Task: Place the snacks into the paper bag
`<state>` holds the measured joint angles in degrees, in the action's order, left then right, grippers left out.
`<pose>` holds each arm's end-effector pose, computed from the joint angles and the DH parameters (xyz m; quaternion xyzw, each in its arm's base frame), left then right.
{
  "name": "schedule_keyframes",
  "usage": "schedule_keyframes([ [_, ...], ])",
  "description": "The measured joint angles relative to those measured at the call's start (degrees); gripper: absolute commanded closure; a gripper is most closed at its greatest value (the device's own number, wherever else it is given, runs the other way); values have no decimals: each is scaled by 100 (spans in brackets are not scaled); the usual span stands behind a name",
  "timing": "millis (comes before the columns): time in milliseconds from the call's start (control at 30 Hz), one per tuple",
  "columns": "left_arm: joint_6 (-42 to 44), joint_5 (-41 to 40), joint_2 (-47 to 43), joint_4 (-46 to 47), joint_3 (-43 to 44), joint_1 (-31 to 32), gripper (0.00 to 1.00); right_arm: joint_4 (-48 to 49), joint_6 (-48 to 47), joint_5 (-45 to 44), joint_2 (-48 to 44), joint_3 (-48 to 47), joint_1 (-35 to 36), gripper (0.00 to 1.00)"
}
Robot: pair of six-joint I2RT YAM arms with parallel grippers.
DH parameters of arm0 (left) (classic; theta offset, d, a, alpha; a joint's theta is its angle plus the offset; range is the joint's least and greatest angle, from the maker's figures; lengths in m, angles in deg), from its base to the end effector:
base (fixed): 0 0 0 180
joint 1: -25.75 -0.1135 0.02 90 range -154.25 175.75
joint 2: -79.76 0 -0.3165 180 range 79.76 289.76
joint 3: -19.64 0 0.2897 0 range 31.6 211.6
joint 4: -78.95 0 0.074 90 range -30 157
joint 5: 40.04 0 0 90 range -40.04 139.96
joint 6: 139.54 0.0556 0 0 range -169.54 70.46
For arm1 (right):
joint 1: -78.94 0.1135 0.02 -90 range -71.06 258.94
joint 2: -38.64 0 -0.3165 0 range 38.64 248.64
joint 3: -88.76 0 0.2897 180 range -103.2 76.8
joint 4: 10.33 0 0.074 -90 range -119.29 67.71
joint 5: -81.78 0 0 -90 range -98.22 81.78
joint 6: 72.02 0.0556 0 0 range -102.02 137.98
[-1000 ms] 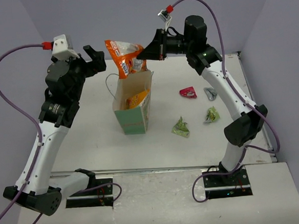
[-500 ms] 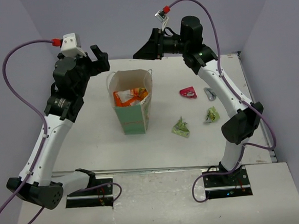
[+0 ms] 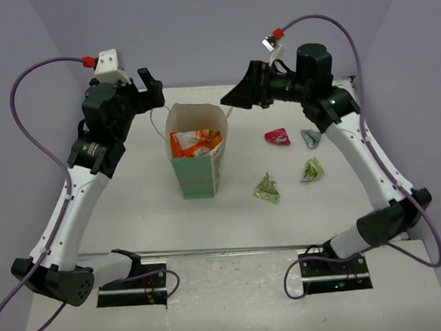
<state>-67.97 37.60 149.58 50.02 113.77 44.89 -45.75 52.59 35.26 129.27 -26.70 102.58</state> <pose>0.2899 -0.0880 0.5195 -0.0685 0.7312 -0.1422 0.6637 0.3500 0.1950 0.5306 -0.1672 0.7340 0.5377 0.3797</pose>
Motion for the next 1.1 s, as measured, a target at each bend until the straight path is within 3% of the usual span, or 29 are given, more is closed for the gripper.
schedule_keyframes([
  [200, -22, 31, -140, -295, -61, 0, 0, -411, -219, -1460, -2135, 1886, -431, 1],
  [333, -208, 251, -238, -452, -120, 0, 0, -756, -160, -2358, -2680, 2448, -634, 1],
  [700, -476, 570, -245, -605, -442, 0, 0, -2719, -380, -3112, -267, 2629, -658, 1],
  [1100, 7, 225, -129, -358, -225, 0, 0, -2758, -579, -3211, 203, 3416, -654, 1],
])
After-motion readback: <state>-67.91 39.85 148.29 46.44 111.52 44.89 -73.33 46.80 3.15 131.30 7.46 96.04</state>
